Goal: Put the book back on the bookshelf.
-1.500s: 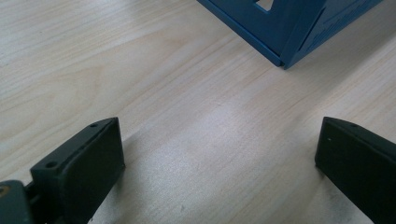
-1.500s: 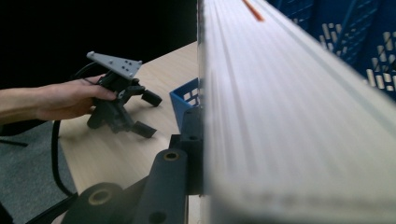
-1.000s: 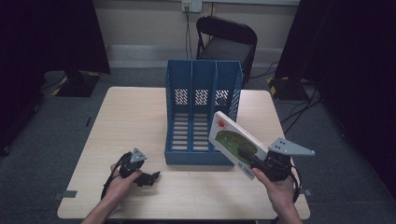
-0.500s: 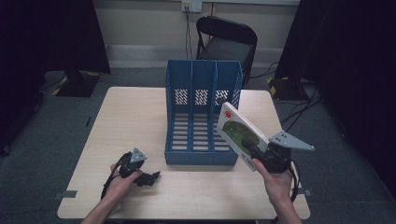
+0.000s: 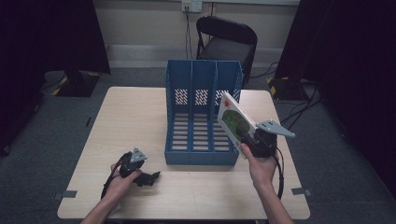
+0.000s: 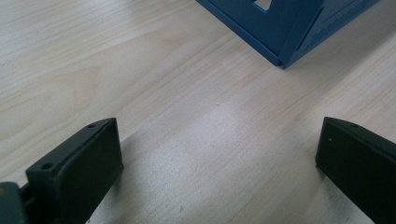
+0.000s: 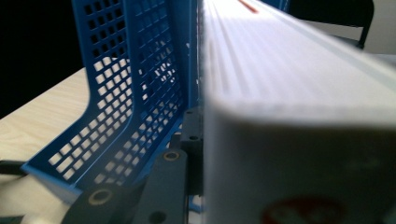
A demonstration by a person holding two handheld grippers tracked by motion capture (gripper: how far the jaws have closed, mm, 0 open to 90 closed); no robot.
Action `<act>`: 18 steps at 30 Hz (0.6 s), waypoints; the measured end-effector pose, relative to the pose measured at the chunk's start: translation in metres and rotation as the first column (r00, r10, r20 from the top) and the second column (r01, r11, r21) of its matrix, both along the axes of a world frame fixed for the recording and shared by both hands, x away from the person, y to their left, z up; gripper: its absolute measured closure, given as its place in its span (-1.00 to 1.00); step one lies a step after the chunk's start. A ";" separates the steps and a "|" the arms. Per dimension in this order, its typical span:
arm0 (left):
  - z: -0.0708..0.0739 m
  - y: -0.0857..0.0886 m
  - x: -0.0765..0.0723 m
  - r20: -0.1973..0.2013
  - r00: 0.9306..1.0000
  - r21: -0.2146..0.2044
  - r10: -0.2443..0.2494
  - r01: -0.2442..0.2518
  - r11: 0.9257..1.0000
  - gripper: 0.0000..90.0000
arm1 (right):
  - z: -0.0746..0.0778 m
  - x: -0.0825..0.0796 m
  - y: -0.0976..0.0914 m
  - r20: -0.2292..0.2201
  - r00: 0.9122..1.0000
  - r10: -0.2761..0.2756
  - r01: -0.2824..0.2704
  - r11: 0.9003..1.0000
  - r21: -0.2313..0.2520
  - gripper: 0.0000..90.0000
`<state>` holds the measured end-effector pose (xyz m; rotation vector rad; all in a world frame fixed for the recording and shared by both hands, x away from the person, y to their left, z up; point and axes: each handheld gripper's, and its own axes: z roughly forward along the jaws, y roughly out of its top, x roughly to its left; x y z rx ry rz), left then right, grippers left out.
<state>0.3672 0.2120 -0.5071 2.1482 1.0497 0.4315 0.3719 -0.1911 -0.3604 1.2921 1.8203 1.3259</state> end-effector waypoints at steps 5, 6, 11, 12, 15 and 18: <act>0.000 0.000 0.000 0.000 1.000 -0.001 0.001 -0.001 1.000 -1.00 | -0.002 0.012 0.010 0.000 1.000 -0.023 0.023 1.000 -0.015 0.70; 0.000 0.000 0.000 0.000 1.000 -0.001 0.001 -0.001 1.000 -1.00 | -0.002 0.014 0.012 0.001 1.000 -0.026 0.026 1.000 -0.018 0.70; 0.000 0.000 0.000 0.000 1.000 -0.001 0.000 0.000 1.000 -1.00 | -0.004 0.022 0.017 -0.001 0.999 -0.038 0.038 0.999 -0.014 0.70; 0.000 0.000 0.000 0.000 1.000 -0.001 0.000 0.000 1.000 -1.00 | -0.005 0.025 0.018 -0.003 0.999 -0.047 0.047 0.999 -0.025 0.70; 0.000 0.000 0.000 0.001 1.000 -0.002 0.002 -0.002 1.000 -1.00 | -0.010 0.031 0.021 -0.014 0.998 -0.054 0.054 0.998 -0.027 0.70; 0.000 0.000 0.000 0.000 1.000 -0.003 0.002 -0.002 1.000 -1.00 | -0.018 0.040 0.026 -0.034 0.998 -0.050 0.049 0.998 -0.025 0.70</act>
